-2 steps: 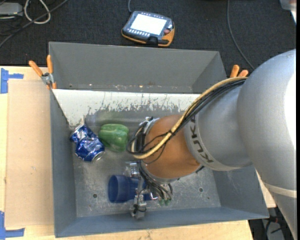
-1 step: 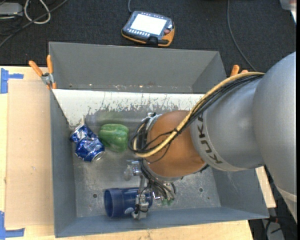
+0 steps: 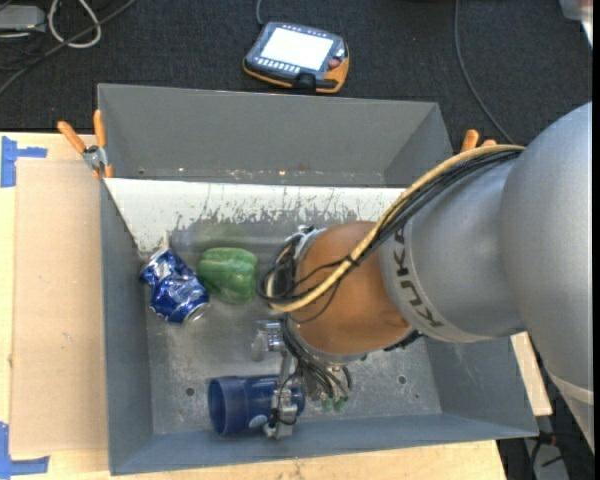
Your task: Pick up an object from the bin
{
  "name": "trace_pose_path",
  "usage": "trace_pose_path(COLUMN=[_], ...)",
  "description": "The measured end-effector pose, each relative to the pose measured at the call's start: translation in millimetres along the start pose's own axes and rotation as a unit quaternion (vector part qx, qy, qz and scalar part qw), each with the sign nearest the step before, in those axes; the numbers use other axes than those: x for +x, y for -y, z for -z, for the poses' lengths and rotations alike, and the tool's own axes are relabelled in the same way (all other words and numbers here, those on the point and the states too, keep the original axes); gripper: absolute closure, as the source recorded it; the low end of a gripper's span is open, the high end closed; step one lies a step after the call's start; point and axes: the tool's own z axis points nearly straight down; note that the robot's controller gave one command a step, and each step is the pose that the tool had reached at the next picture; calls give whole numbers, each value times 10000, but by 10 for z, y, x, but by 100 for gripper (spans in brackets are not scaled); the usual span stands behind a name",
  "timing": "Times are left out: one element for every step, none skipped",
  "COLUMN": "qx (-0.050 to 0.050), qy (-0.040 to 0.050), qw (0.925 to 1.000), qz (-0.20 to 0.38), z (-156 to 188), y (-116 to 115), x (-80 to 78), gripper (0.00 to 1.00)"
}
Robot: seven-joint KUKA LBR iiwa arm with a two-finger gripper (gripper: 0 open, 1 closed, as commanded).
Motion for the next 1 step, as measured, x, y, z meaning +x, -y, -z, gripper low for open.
trace_pose_path(qx=[-16], qy=[87], qw=[9988], qz=[-473], z=[-434], y=[-147], x=[-49], gripper=[0])
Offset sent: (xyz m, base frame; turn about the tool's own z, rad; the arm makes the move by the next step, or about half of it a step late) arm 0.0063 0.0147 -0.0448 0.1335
